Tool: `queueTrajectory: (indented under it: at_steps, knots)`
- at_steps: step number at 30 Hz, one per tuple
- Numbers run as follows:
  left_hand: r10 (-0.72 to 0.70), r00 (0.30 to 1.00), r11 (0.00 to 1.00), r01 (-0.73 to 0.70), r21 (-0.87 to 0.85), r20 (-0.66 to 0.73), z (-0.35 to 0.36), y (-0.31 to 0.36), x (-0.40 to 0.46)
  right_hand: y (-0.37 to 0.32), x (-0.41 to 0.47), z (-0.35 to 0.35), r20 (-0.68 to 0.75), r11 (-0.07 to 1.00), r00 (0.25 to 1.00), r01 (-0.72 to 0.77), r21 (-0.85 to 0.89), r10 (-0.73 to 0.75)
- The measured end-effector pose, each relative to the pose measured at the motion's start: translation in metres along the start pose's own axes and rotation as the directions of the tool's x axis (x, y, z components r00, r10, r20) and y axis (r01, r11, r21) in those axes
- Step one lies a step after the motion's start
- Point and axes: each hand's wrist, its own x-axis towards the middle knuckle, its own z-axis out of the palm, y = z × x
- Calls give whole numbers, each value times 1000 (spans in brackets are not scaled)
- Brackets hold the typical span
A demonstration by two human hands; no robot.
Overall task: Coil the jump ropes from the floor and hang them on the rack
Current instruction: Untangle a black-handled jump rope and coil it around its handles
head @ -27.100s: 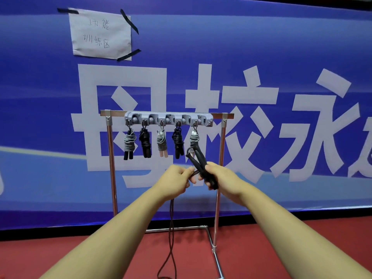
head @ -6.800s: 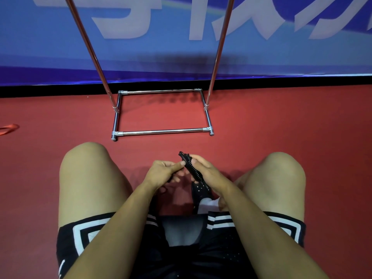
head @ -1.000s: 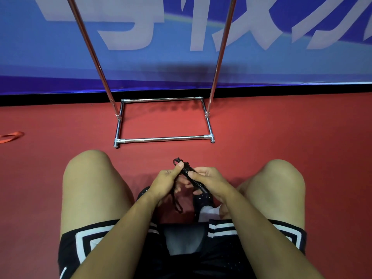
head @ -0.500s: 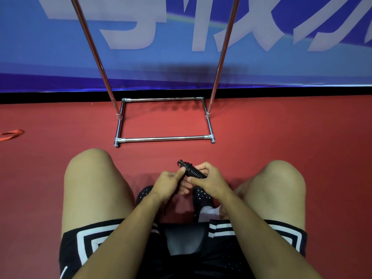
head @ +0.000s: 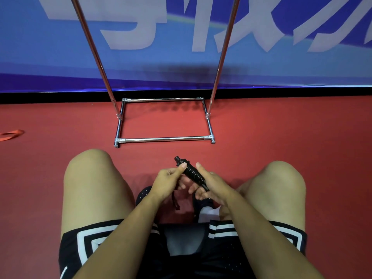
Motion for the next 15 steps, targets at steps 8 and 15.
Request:
queueTrajectory:
  at_steps: [8, 15]
  knots:
    - [-135, 990, 991, 135, 15, -33, -2, -1, -1, 8, 13, -2, -126, 991, 983, 136, 3, -134]
    - [-91, 995, 984, 97, 150, -45, -2, -3, 1, 8, 14, -3, -175, 977, 964, 185, -105, -201]
